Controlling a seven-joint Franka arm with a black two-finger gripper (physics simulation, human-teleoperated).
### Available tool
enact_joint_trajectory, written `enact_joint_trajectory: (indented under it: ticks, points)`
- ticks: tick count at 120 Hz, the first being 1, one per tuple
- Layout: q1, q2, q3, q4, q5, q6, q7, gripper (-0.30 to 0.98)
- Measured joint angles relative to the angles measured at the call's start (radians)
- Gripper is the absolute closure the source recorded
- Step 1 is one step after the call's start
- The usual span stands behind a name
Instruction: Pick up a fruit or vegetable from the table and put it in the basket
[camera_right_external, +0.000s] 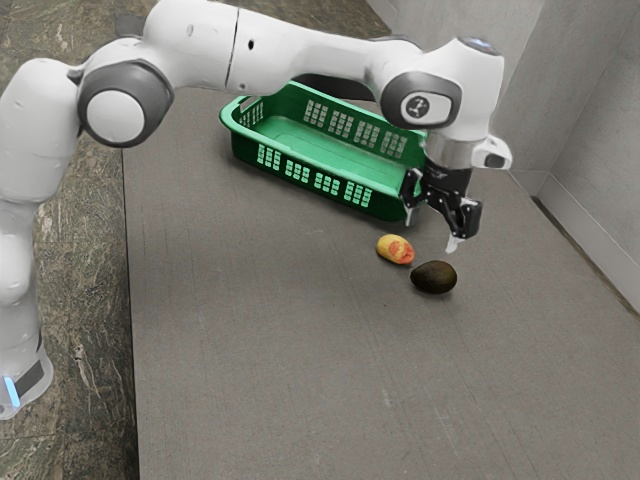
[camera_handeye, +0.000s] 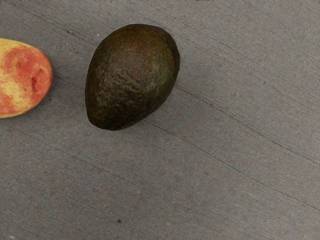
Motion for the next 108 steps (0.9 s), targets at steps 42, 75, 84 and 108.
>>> enact_joint_trajectory:
  ticks: [42,75,84,108]
  points:
    - [0.065,0.106,-0.021,0.021,0.082,0.088,0.283,0.0]
    - [0.113,0.205,-0.069,0.075,0.094,0.159,0.431,0.0]
    - [0.121,0.21,-0.079,0.075,0.095,0.169,0.461,0.0]
    - [0.134,0.258,-0.104,0.088,0.096,0.197,0.525,0.0]
